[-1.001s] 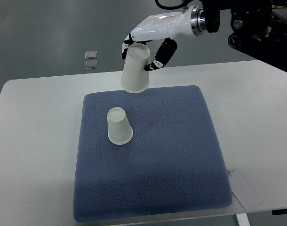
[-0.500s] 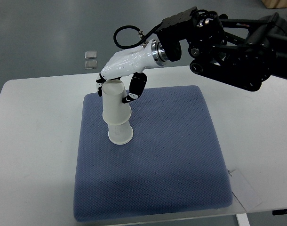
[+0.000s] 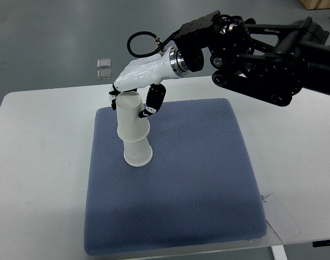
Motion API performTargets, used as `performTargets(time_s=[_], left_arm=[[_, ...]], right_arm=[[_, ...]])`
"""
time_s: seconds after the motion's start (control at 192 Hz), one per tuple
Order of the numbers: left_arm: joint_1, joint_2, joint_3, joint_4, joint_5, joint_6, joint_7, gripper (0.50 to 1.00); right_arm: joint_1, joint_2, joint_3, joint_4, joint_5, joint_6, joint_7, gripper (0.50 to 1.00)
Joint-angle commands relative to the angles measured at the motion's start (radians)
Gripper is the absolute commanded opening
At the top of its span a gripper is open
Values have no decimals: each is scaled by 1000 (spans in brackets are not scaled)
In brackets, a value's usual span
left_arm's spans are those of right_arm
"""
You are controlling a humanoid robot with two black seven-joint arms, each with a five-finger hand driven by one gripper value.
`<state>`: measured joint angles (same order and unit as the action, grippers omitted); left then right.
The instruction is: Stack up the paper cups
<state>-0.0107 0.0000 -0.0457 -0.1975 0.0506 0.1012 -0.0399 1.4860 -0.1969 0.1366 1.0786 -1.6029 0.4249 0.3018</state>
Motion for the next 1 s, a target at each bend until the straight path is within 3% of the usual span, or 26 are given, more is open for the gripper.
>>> performTargets(time_s=[0.0, 0.339, 0.594, 0.683, 0.74, 0.995], left_arm=[[0, 0, 1, 1, 0, 0, 0, 1000], [0, 0, 0, 0, 0, 0, 0, 1000], [0, 0, 0, 1, 0, 0, 0, 1000], [0, 0, 0, 0, 0, 0, 0, 1000], [0, 0, 0, 0, 0, 0, 0, 1000], [0, 0, 0, 0, 0, 0, 0, 1000]], right_arm=[[-7, 2, 2, 1, 0, -5, -7, 578], [-23, 22, 3, 1, 0, -8, -13, 596], [-36, 30, 2, 0, 0, -8, -18, 762], [-36, 31, 3, 0, 0, -8, -20, 870], [-36, 28, 3, 0, 0, -8, -20, 901], [-53, 1, 20, 0, 6, -9, -20, 917]])
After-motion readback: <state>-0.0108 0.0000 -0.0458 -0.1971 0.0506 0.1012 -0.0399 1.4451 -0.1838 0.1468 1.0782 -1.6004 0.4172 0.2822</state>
